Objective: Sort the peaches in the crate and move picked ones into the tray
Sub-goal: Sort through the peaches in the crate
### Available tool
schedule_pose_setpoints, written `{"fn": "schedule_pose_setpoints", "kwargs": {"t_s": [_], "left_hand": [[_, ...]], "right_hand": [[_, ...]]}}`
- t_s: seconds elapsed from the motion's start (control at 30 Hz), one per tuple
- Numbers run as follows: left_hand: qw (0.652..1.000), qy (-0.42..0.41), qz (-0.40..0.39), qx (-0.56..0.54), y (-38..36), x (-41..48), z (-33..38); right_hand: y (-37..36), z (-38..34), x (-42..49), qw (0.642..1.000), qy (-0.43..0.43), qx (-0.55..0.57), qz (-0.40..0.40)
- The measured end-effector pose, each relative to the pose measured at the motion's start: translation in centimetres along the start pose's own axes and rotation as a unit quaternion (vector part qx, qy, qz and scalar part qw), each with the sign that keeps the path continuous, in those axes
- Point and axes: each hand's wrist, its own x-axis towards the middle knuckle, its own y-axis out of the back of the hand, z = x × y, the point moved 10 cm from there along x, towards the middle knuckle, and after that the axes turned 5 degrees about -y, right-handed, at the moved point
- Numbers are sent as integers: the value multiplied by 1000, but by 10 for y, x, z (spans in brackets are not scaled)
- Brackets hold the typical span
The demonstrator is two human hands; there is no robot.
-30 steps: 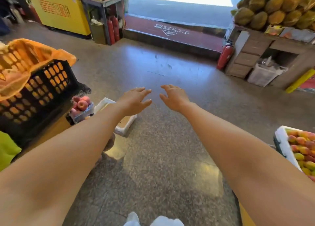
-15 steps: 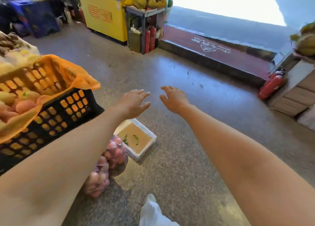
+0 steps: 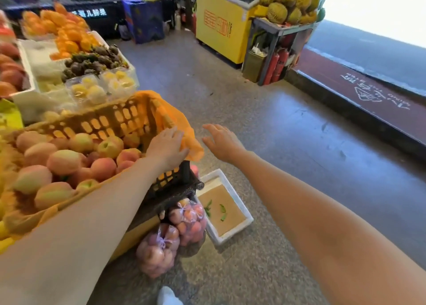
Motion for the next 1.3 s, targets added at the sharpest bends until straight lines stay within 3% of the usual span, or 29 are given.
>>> {"fn": "schedule_pose_setpoints", "kwargs": {"t_s": [0.1, 0.37, 0.6, 0.7, 0.8, 1.03, 1.17, 1.3], "left_hand": [[999, -17, -45, -22, -14, 6, -27], [991, -68, -57, -97, -33, 12, -52], [985, -82, -47, -145, -29, 16, -56], [983, -44, -38, -176, -18, 14, -69], [975, 30, 28, -217, 1, 8, -104], [976, 184, 101, -61, 27, -31, -218], [971, 221, 34, 81, 19, -40, -267], [980, 188, -27, 63, 13, -47, -292]], "right_hand": [[-26, -29, 32, 999, 26, 19, -27], [-59, -64, 85, 995, 71, 14, -75], [-51, -71, 114, 990, 136, -5, -25], [-39, -84, 131, 987, 156, -45, 4], [-33, -116, 142, 980, 196, -20, 17], [-101, -194, 143, 952, 256, 42, -165], [-148, -217, 144, 938, 233, 34, -254], [-191, -233, 152, 924, 190, 14, -330]]}}
